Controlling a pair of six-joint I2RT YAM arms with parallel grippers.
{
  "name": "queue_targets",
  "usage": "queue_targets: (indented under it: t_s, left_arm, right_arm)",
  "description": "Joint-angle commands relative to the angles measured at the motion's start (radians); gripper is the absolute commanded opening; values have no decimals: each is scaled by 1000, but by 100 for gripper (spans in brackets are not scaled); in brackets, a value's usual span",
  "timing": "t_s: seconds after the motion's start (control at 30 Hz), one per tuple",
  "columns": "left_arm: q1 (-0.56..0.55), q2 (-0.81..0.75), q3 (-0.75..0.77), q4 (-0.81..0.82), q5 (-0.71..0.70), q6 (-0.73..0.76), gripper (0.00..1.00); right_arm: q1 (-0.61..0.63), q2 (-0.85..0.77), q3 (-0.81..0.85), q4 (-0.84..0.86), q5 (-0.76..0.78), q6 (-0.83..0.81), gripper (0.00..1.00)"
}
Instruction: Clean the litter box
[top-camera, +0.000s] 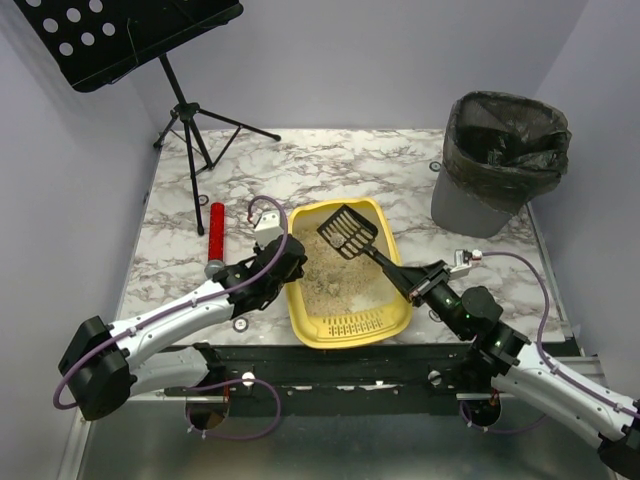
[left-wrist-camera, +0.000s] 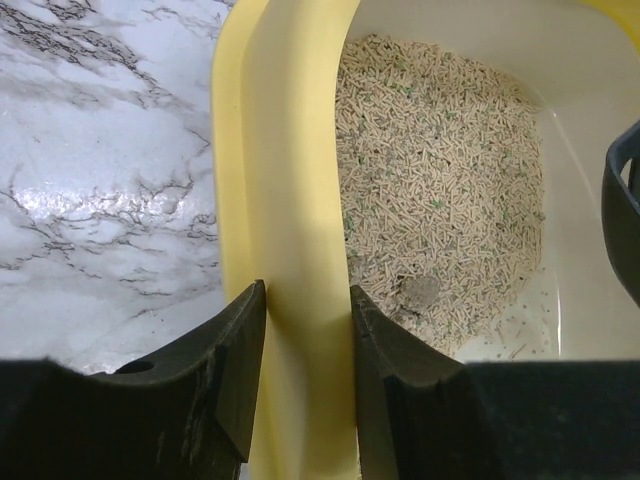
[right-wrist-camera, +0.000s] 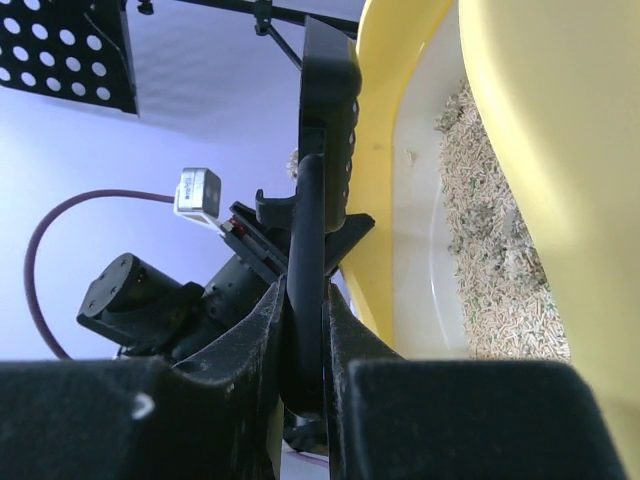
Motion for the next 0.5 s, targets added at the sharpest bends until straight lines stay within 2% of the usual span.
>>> queue_targets:
  t_s: [0.0, 0.03, 0.07, 0.13, 0.23, 0.3, 0.37, 0.47]
  left_arm:
    - [-2, -43, -25, 50, -38, -25, 44]
    - [-2, -41, -31, 70, -42, -30, 44]
    - [-2, -40, -34, 78, -49, -36, 44]
    - [-2, -35, -28, 81, -49, -48, 44]
    - [-1, -18, -13, 76, -49, -59, 44]
    - [-1, -7, -9, 84, -53, -62, 44]
    - [-1, 5, 4, 89, -53, -57, 44]
    - [-1, 17, 18, 82, -69, -65, 44]
  right_arm:
    - [4, -89, 19, -116, 48, 13, 1]
    - [4, -93, -9, -72, 55, 34, 1]
    - [4, -82, -81, 99, 25, 36, 1]
    - [4, -9, -75, 160, -32, 59, 1]
    - [3, -16, 8, -69, -14, 33, 1]
    - [3, -33, -17, -44, 25, 39, 1]
    - [3, -22, 3, -10, -21, -1, 1]
    - [4, -63, 110, -242, 40, -50, 1]
